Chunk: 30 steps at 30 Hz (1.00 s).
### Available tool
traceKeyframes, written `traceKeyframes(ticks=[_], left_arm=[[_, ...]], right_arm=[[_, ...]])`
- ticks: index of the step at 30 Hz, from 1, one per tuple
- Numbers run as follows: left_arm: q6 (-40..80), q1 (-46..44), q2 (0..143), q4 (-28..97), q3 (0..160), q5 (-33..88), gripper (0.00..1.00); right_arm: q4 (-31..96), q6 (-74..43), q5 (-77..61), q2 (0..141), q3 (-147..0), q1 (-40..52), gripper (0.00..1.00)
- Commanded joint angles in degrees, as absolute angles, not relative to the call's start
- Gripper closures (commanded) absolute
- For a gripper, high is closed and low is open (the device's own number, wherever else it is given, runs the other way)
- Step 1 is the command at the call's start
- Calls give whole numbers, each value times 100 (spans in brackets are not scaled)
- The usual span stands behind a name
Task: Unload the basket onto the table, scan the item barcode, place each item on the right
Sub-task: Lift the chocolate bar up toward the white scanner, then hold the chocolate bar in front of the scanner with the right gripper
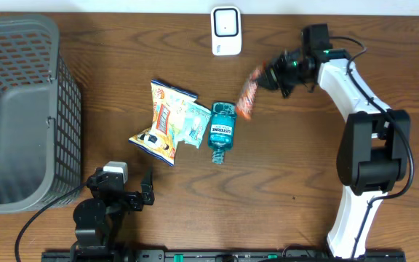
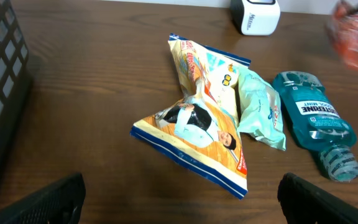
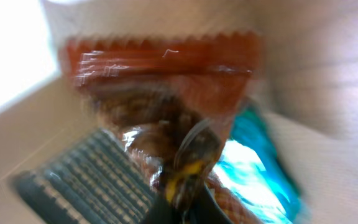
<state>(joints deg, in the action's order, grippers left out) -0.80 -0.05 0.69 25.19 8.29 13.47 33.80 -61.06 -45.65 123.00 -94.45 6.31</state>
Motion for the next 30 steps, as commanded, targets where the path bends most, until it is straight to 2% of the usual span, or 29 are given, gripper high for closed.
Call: traceKeyframes(ticks=[1,5,11,13,15,16,17,18,20,21,22,25,26,27,28,30], left_arm=[[-34,14,62,2617,746,1393,2],[-34,14,62,2617,746,1393,1],[-34,14,62,2615,746,1393,2],[-34,14,62,2617,746,1393,1],[-34,14,62,2617,746,1393,1],[-34,14,62,2615,746,1393,2],[-34,14,62,2617,746,1393,1],[-34,14,62,2617,746,1393,1],[-34,14,62,2617,746,1393,1],[-34,14,62,2617,746,1393,2],[-34,14,62,2617,746,1393,1],[-34,14,62,2617,746,1393,1],[-34,14,62,2617,746,1393,1],[-34,14,62,2617,746,1393,2],[-34,14,62,2617,746,1393,1],[-34,14,62,2617,746,1393,1]], right_arm=[[2556,-7883,-3428,12287,-9590,923,98],[2034,-8580,-2086,12291,-9688,1188,98],[1345,-9109,-1208,12291,-9872,1358,98],[1372,-9019,-1168,12291,-9933,1361,98],[1374,-8364,-1046,12291,-9942,1376,99],[1372,-7848,-864,12291,-9942,1393,95],[1374,-7293,-690,12291,-9942,1404,82],[1380,-6396,-539,12296,-9942,1422,62],[1433,-5297,-652,12296,-9942,1431,44],[1498,-4567,-963,12296,-9942,1433,32],[1555,-3854,-1317,12296,-9942,1437,23],[2040,-1914,-1767,12296,-9942,1444,7],[2191,-1516,-1612,12296,-9942,1446,3],[2327,-1135,-1396,12296,-9942,1446,5],[2429,-801,-1181,12296,-9942,1446,14],[2571,-545,-797,12296,-9942,1417,16]])
